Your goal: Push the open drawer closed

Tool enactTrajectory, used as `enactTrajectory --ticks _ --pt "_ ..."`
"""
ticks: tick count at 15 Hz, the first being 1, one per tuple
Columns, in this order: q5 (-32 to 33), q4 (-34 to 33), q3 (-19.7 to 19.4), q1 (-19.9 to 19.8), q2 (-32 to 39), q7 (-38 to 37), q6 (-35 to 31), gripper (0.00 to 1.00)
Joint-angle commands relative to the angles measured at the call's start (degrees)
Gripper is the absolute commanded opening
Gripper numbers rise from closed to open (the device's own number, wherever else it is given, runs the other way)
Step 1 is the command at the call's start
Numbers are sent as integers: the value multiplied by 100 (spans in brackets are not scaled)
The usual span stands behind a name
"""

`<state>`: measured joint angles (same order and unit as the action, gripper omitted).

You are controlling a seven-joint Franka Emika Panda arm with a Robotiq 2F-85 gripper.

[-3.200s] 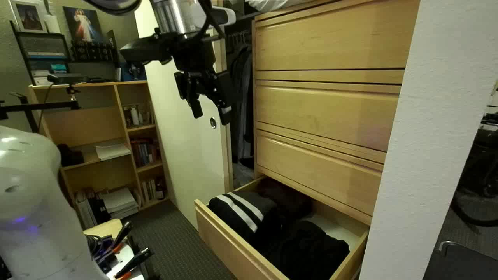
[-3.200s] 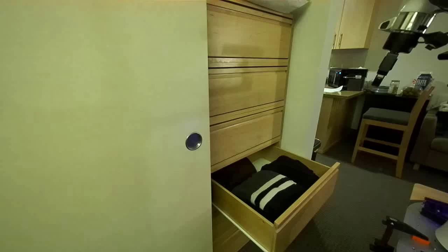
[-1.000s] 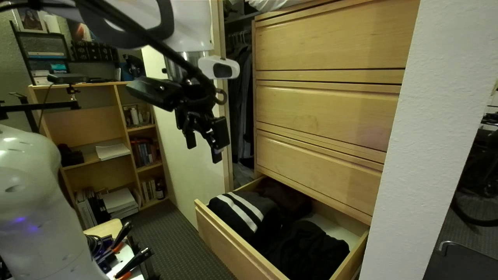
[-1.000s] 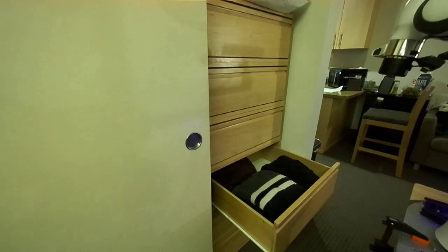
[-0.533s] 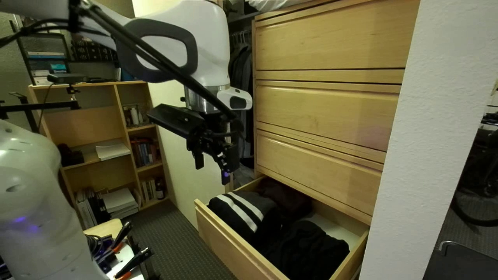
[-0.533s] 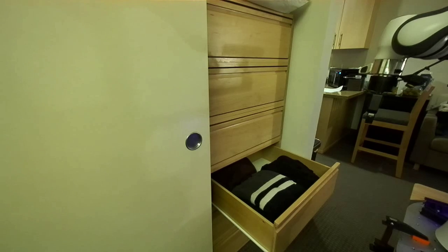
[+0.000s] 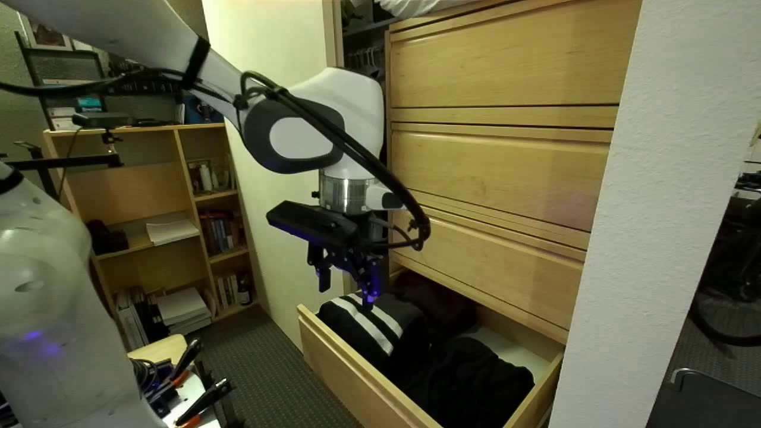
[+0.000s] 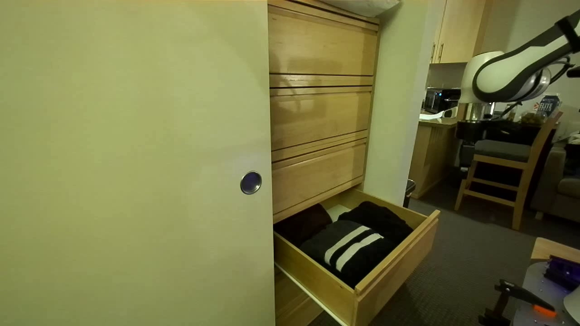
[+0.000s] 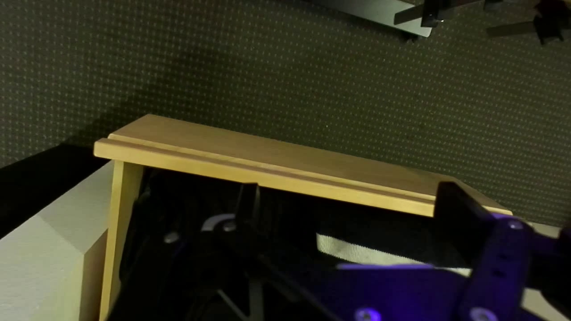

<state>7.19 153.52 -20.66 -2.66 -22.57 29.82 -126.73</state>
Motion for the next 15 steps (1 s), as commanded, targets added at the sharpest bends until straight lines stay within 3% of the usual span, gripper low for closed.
enactTrajectory --ticks 1,8,15 --pt "-124 -321 115 -49 799 401 -343 100" --pt "-51 -596 320 -240 1706 634 -826 100" --pt "339 -558 578 -490 2341 441 -1771 100"
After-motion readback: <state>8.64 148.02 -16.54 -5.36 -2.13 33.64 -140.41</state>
